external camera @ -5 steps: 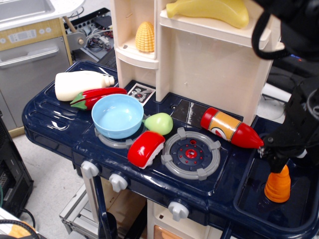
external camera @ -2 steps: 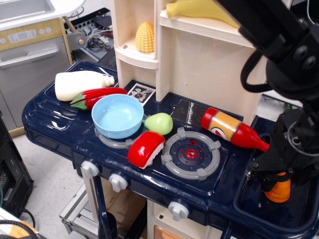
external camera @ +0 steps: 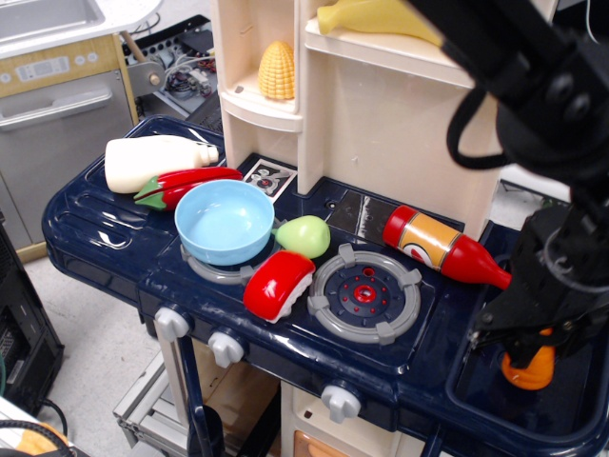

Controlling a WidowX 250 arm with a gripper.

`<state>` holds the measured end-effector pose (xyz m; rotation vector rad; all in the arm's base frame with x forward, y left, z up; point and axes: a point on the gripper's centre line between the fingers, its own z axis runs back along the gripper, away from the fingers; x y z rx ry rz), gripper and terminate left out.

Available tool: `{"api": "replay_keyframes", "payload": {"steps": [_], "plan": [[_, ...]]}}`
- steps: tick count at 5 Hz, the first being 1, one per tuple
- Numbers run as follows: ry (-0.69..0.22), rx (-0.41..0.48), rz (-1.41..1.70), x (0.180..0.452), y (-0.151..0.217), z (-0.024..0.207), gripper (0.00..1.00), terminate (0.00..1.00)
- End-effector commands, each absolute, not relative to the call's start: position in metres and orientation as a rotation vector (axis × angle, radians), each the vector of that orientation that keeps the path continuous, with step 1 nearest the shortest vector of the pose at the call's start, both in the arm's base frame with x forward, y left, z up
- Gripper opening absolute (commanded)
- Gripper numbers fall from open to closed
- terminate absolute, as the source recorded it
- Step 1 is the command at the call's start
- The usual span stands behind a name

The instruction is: Put carrot in bowl

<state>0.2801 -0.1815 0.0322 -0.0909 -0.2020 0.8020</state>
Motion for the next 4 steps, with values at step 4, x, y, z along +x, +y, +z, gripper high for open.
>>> {"api": "replay_keyframes", "payload": {"steps": [4], "plan": [[-0.251,0.108,0.376,0.272,-0.013,0.144,0.0,0.0]]}}
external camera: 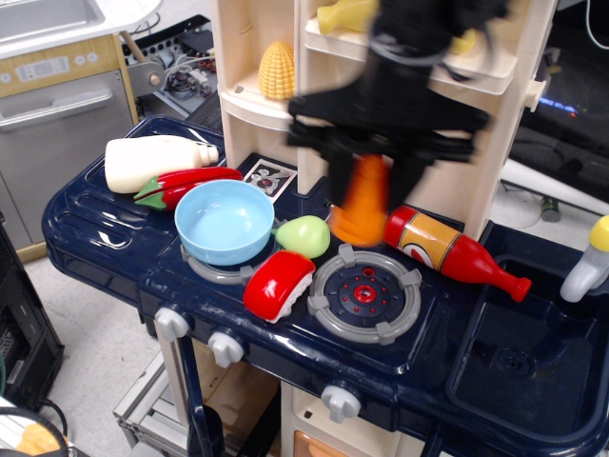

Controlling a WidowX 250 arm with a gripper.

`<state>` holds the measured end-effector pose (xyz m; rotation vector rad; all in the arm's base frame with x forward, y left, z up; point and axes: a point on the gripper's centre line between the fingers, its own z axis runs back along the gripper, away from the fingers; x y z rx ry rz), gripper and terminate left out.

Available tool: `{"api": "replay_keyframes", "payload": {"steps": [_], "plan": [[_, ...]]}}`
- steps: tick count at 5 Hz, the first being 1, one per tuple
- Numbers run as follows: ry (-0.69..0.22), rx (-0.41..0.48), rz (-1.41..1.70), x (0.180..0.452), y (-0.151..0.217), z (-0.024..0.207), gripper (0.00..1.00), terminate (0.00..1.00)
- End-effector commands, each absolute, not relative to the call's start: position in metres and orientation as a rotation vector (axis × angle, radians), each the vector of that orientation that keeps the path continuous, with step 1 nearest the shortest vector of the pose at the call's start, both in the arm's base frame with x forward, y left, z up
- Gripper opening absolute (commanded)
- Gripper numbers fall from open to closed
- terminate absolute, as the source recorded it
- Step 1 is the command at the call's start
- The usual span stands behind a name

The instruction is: Put carrot in bowl

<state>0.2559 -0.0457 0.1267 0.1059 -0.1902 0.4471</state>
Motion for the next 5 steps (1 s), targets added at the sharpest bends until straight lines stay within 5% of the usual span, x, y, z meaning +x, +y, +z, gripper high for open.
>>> {"api": "replay_keyframes", "payload": {"steps": [1,2,3,4,5], "plan": [[-0.294,0.123,0.299,0.279,0.033,0.136,0.0,0.0],[-0.34,0.092,0.252,0.282,0.053,0.118,0.0,0.0],[-0.35,0.06,0.211,0.282,0.054,0.113,1.0,0.0],[-0.35,0.06,0.211,0.282,0.054,0.113,1.0,0.0],[-0.35,0.06,0.211,0.282,0.054,0.113,1.0,1.0]]}}
